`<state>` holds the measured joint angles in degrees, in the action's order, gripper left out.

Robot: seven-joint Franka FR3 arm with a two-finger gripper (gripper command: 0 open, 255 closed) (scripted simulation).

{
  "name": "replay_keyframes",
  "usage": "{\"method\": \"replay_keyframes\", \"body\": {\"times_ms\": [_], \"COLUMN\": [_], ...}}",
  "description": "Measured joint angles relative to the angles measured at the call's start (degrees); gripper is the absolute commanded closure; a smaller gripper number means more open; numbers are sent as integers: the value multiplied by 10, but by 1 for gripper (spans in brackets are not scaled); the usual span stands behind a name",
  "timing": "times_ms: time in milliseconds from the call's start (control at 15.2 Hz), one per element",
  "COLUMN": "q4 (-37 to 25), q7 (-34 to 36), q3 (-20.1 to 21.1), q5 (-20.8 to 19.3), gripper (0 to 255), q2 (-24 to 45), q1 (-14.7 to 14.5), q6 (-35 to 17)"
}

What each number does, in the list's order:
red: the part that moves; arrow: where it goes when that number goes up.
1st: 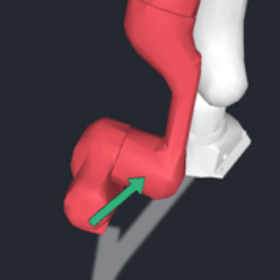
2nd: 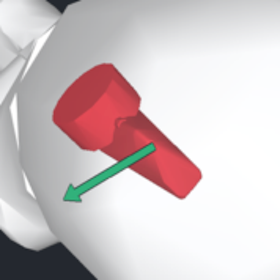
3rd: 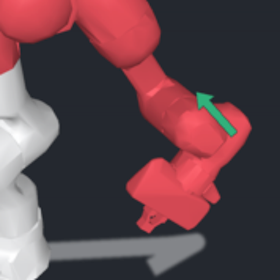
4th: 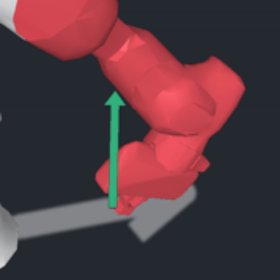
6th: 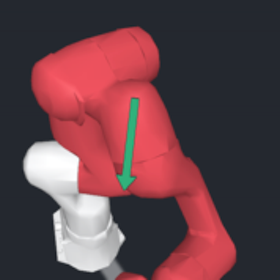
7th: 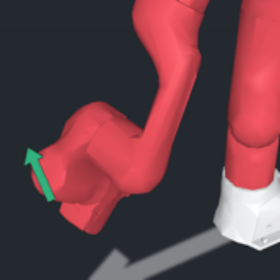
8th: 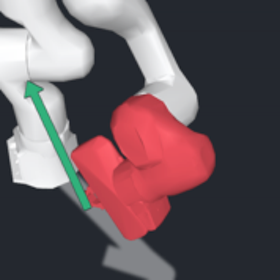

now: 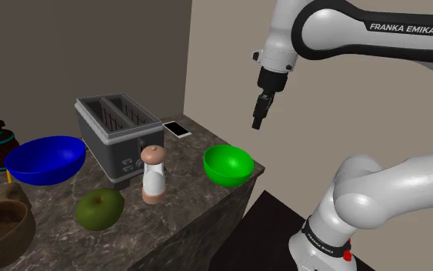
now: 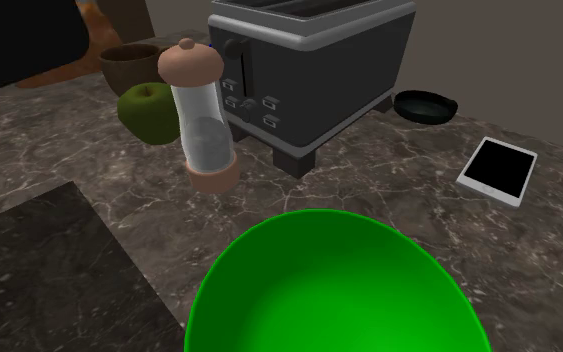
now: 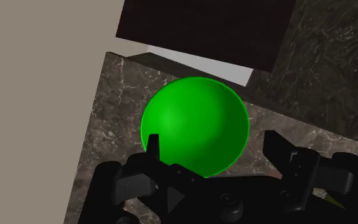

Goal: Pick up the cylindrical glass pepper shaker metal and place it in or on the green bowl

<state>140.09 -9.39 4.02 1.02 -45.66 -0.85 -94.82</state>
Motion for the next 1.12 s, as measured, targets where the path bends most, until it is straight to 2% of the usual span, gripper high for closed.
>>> {"method": "replay_keyframes", "body": {"times_ms": [132, 660, 1122], "q4": [-3, -58, -137], "q7": [5, 105, 206], "q3": [5, 104, 191], "q5": [2, 24, 0], "gripper": [0, 0, 0], "q2": [8, 116, 245], "q1": [-1, -19, -19], "q6": [-5, -67, -117]}}
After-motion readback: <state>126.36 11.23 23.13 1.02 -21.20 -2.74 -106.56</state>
